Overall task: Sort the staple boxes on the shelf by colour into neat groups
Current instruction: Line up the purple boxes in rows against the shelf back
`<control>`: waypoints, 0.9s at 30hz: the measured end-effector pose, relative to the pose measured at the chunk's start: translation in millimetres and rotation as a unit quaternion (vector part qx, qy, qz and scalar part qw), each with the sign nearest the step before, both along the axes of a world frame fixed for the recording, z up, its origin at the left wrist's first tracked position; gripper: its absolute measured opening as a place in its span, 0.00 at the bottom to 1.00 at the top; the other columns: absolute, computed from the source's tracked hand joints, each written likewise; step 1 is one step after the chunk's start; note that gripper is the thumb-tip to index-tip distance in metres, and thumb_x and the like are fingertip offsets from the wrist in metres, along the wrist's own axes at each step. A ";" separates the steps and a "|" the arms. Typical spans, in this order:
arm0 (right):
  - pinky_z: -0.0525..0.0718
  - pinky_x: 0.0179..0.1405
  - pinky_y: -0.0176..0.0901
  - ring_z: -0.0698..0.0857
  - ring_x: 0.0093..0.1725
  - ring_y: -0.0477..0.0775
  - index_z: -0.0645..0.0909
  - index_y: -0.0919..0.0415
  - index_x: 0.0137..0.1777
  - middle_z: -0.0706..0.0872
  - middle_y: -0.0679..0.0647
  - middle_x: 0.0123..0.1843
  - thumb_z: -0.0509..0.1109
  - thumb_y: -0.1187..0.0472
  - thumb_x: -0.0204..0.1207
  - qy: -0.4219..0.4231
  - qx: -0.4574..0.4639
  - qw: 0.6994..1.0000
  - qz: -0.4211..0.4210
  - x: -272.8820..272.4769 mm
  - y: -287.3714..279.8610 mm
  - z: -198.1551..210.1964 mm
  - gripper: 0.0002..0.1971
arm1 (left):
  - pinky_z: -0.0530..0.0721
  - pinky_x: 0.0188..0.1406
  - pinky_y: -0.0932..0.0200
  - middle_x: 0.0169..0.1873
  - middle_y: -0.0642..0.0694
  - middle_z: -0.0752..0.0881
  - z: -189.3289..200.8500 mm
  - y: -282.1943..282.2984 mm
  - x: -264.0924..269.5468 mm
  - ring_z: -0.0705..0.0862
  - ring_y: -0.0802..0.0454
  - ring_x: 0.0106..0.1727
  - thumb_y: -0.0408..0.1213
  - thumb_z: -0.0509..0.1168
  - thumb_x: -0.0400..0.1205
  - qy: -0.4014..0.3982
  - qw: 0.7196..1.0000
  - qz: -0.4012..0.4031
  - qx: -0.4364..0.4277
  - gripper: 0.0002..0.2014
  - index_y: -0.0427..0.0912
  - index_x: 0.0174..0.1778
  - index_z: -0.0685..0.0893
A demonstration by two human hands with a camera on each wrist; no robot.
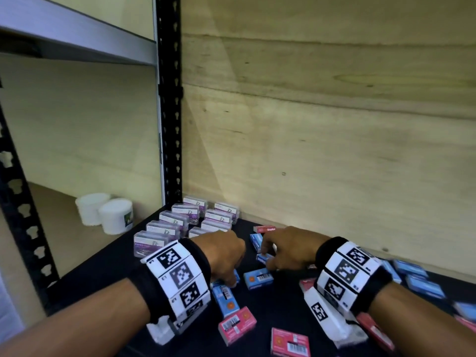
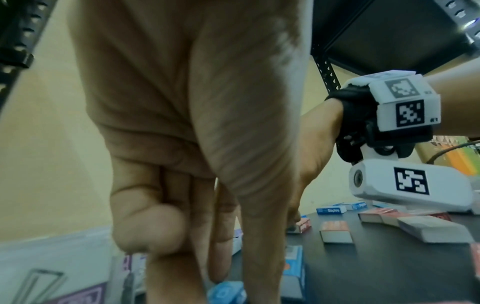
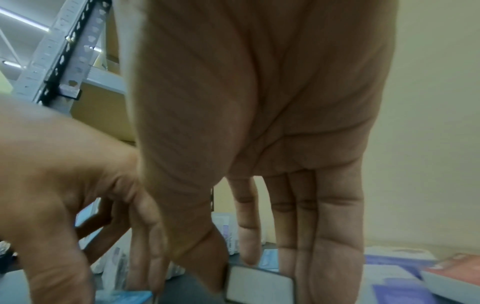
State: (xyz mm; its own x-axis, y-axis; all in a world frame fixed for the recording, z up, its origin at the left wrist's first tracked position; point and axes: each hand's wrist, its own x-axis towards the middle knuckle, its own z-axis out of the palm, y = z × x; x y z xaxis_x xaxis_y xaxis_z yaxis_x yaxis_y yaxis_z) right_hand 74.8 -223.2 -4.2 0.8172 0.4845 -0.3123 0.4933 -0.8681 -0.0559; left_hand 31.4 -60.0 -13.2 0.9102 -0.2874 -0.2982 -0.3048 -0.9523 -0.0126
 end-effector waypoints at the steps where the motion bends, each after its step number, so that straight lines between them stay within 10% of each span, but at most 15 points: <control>1: 0.75 0.54 0.41 0.81 0.64 0.53 0.77 0.47 0.71 0.81 0.50 0.70 0.70 0.47 0.79 0.005 0.002 1.000 0.001 -0.4 -5.6 1.2 0.21 | 0.83 0.44 0.53 0.33 0.49 0.83 -0.5 -1.1 0.8 0.86 0.45 0.45 0.44 0.77 0.75 0.002 1.000 0.002 0.005 0.17 0.40 0.56 0.86; 8: 0.79 0.63 0.44 0.81 0.55 0.50 0.77 0.38 0.71 0.83 0.46 0.58 0.66 0.44 0.79 0.025 0.020 0.999 -0.041 1.7 -49.2 4.9 0.20 | 0.83 0.41 0.55 0.49 0.44 0.89 5.3 -6.2 7.9 0.87 0.44 0.49 0.45 0.72 0.78 -0.011 1.000 0.000 0.015 0.14 0.42 0.55 0.87; 13: 0.89 0.47 0.45 0.85 0.32 0.51 0.79 0.41 0.64 0.82 0.41 0.40 0.69 0.51 0.78 0.055 0.079 0.991 -0.090 7.5 -90.3 7.4 0.15 | 0.81 0.47 0.57 0.48 0.50 0.85 26.0 -19.1 17.0 0.84 0.47 0.51 0.49 0.64 0.82 -0.049 0.998 -0.034 0.011 0.14 0.49 0.60 0.85; 20: 0.86 0.41 0.39 0.87 0.30 0.48 0.77 0.42 0.64 0.88 0.46 0.33 0.68 0.57 0.80 0.038 0.078 0.981 -0.172 20.2 -176.5 15.6 0.15 | 0.81 0.60 0.53 0.58 0.49 0.86 41.4 -71.3 47.7 0.83 0.48 0.58 0.47 0.58 0.86 -0.044 0.992 -0.109 -0.040 0.17 0.58 0.72 0.78; 27: 0.87 0.47 0.43 0.88 0.37 0.47 0.74 0.51 0.69 0.89 0.49 0.48 0.71 0.53 0.81 0.010 0.044 0.964 -0.260 26.1 -248.3 12.3 0.19 | 0.80 0.60 0.56 0.60 0.48 0.86 31.7 -149.0 79.6 0.81 0.53 0.51 0.46 0.58 0.88 0.009 0.980 -0.184 -0.069 0.17 0.54 0.73 0.78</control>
